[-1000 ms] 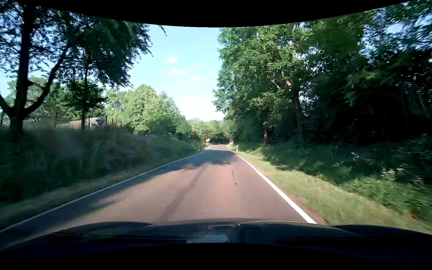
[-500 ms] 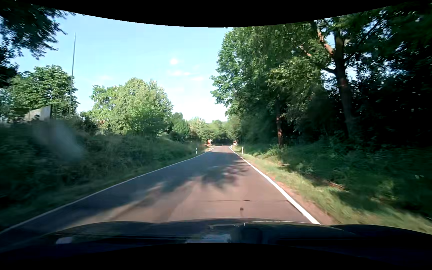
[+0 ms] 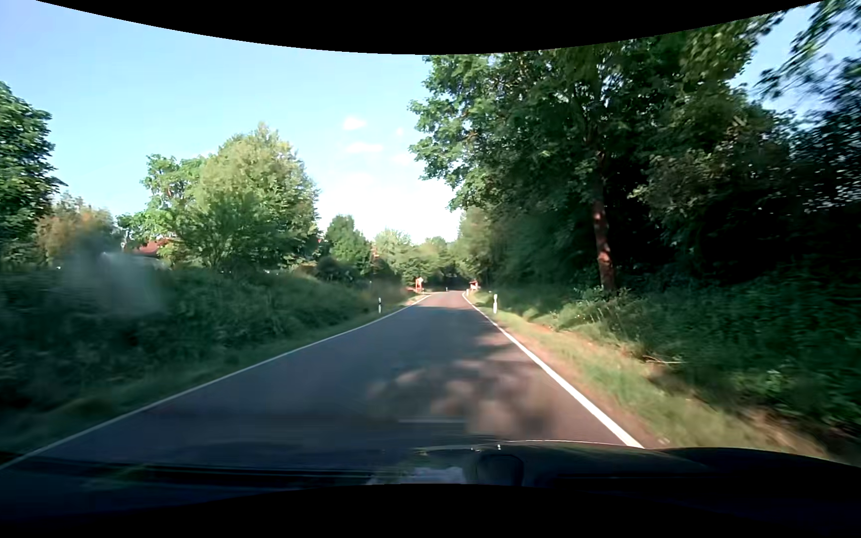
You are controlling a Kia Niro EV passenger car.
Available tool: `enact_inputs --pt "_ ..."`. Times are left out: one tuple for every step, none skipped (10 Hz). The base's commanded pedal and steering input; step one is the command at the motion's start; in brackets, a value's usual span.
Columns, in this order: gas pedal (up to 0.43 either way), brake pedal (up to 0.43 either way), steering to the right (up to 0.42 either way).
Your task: Follow the waypoints while adhering to traffic rules and regulations
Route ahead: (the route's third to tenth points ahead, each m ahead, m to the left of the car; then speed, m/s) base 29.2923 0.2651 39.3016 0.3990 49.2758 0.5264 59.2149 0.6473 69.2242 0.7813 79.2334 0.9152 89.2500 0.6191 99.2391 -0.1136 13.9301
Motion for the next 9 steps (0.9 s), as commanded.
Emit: enact_inputs --pt "0.197 0.0 -0.006" --pt "0.197 0.0 -0.008" --pt "0.197 0.0 -0.009" --pt "0.197 0.0 -0.009" --pt "0.197 0.0 -0.007" --pt "0.197 0.0 -0.005" --pt "0.197 0.0 -0.002" --pt "0.197 0.0 -0.003" --pt "0.197 0.0 -0.002"
